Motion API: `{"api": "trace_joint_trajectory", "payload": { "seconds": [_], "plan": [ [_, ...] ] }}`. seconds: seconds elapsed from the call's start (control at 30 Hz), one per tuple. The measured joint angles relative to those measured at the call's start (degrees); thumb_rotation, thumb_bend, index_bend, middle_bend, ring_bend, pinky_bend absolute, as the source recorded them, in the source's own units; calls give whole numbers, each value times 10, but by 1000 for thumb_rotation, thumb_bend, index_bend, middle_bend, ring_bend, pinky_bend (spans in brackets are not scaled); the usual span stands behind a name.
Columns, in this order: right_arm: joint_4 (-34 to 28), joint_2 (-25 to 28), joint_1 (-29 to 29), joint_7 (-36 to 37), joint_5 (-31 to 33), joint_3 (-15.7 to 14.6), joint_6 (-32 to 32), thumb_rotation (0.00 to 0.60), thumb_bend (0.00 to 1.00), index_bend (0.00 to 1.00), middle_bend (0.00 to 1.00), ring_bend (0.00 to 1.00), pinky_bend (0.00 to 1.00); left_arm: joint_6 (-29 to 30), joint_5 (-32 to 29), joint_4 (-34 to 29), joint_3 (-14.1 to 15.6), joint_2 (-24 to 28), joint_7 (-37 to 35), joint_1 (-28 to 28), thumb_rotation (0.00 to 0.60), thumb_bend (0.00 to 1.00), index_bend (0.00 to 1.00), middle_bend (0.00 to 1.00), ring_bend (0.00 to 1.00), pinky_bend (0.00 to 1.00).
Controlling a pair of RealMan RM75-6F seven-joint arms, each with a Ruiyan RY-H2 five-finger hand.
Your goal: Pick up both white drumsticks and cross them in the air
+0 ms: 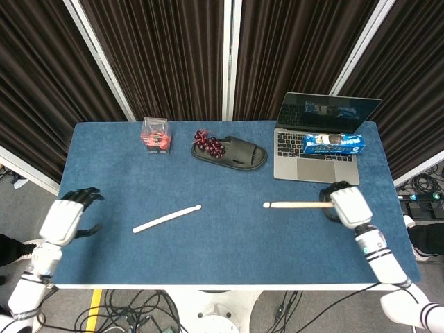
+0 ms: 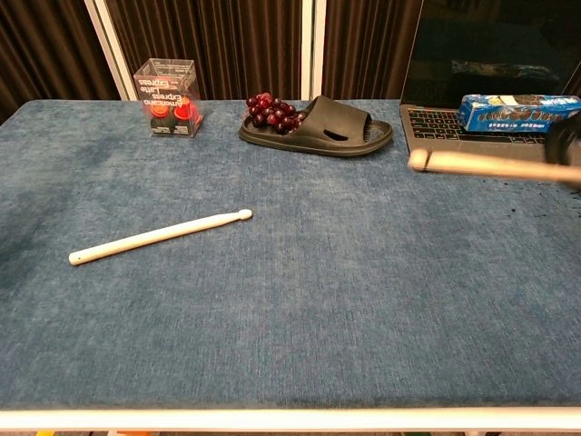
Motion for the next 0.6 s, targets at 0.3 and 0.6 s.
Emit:
{"api": "trace_joint_trajectory", "payload": {
  "seconds": [0.3, 0.6],
  "plan": [
    [-59, 68, -16, 4, 37, 40, 37, 600, 789, 597, 577, 334, 312, -119, -117, -22, -25, -74, 124, -77, 600, 174, 438, 463, 694, 832],
    [-57, 74, -25, 3, 47, 38, 33, 600, 789, 599, 574, 334, 312, -150, -247, -10, -32, -168, 294, -129, 600, 173, 451, 478, 758, 861]
  ]
}}
